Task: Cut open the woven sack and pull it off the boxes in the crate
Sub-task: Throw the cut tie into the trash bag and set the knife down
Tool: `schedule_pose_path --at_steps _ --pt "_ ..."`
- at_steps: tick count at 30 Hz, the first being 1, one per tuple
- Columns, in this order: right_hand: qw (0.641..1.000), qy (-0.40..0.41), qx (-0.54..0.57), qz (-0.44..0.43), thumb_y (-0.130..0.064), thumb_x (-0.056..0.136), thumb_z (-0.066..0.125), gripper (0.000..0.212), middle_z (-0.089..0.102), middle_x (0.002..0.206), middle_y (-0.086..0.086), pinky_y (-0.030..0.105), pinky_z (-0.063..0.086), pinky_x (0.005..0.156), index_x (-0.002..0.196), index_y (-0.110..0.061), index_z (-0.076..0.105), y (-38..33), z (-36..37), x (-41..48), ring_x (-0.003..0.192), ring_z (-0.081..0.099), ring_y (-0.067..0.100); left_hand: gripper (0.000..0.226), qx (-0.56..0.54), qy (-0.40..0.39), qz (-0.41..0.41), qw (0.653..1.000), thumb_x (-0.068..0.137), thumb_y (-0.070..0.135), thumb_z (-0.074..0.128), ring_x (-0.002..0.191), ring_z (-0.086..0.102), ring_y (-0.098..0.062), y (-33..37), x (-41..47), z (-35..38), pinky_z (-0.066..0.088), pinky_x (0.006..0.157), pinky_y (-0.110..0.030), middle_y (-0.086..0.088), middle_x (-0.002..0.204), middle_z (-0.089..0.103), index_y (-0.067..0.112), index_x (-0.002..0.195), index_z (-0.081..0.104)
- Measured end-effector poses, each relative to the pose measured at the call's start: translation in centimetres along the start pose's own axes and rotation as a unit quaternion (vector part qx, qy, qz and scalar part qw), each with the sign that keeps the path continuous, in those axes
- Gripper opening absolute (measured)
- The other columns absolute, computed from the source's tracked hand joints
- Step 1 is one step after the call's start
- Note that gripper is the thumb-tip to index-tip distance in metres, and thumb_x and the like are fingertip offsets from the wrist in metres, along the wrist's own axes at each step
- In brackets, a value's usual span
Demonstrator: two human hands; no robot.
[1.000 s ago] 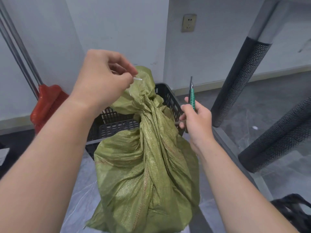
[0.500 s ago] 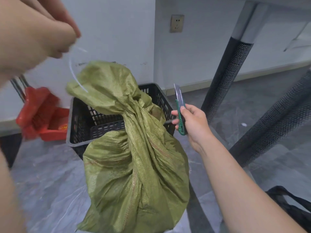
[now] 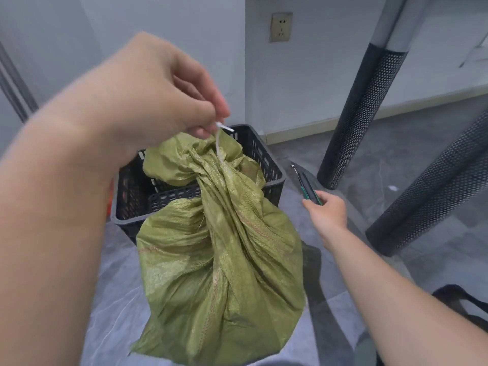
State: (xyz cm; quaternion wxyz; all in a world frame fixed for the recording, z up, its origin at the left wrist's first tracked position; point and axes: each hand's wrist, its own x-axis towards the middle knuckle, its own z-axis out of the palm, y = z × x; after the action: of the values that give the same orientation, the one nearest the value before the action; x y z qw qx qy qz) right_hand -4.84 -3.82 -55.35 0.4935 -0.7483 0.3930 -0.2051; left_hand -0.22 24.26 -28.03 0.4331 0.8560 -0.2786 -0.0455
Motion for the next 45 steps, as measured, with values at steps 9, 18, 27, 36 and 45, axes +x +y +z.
schedule_pose_path --at_steps 9,18,27,36,45 --pt "0.978 0.001 -0.181 0.100 -0.023 0.086 0.079 0.025 0.072 0.089 0.017 0.031 0.045 0.066 0.109 -0.014 0.080 10.0 1.4 0.1 0.084 0.068 0.036 0.021 -0.042 -0.011 0.000 0.999 0.080 -0.002 0.073 0.077 0.077 -0.034 -3.2 1.7 9.7 0.063 0.075 -0.057 -0.010 0.075 0.078 0.017 0.076 0.080" --pt "0.951 -0.035 -0.259 0.162 -0.024 0.074 0.085 0.015 0.060 0.062 0.004 0.030 0.050 0.063 0.081 -0.014 0.077 17.0 3.7 -0.7 0.072 0.066 0.031 0.017 -0.031 -0.032 0.014 0.999 0.082 0.001 0.079 0.073 0.076 -0.019 -6.1 2.1 13.7 0.063 0.076 -0.039 0.000 0.076 0.078 0.018 0.079 0.080" --pt "0.949 -0.038 -0.227 0.216 -0.012 0.076 0.080 0.012 0.066 0.081 0.009 0.031 0.051 0.068 0.081 -0.017 0.070 20.7 4.9 -1.6 0.084 0.066 0.032 0.020 0.063 -0.073 0.066 0.993 0.083 0.003 0.074 0.070 0.070 0.000 -6.7 1.7 19.9 0.056 0.069 -0.015 0.011 0.072 0.074 0.021 0.080 0.078" --pt "0.953 -0.026 -0.194 0.230 -0.026 0.078 0.084 0.023 0.070 0.093 0.008 0.036 0.056 0.072 0.093 -0.021 0.067 23.8 4.6 -1.8 0.091 0.069 0.033 0.029 0.140 -0.138 0.078 0.977 0.085 -0.002 0.064 0.090 0.072 -0.018 -6.1 2.2 25.6 0.059 0.085 -0.033 0.001 0.092 0.077 0.020 0.095 0.081" --pt "0.949 -0.039 -0.223 0.220 -0.014 0.081 0.074 0.014 0.066 0.099 0.014 0.038 0.055 0.074 0.094 -0.018 0.071 26.4 4.8 -2.4 0.094 0.068 0.038 0.028 0.154 -0.143 0.059 0.976 0.082 -0.002 0.065 0.089 0.071 -0.016 -7.2 2.5 28.8 0.059 0.086 -0.032 0.004 0.089 0.075 0.019 0.095 0.079"
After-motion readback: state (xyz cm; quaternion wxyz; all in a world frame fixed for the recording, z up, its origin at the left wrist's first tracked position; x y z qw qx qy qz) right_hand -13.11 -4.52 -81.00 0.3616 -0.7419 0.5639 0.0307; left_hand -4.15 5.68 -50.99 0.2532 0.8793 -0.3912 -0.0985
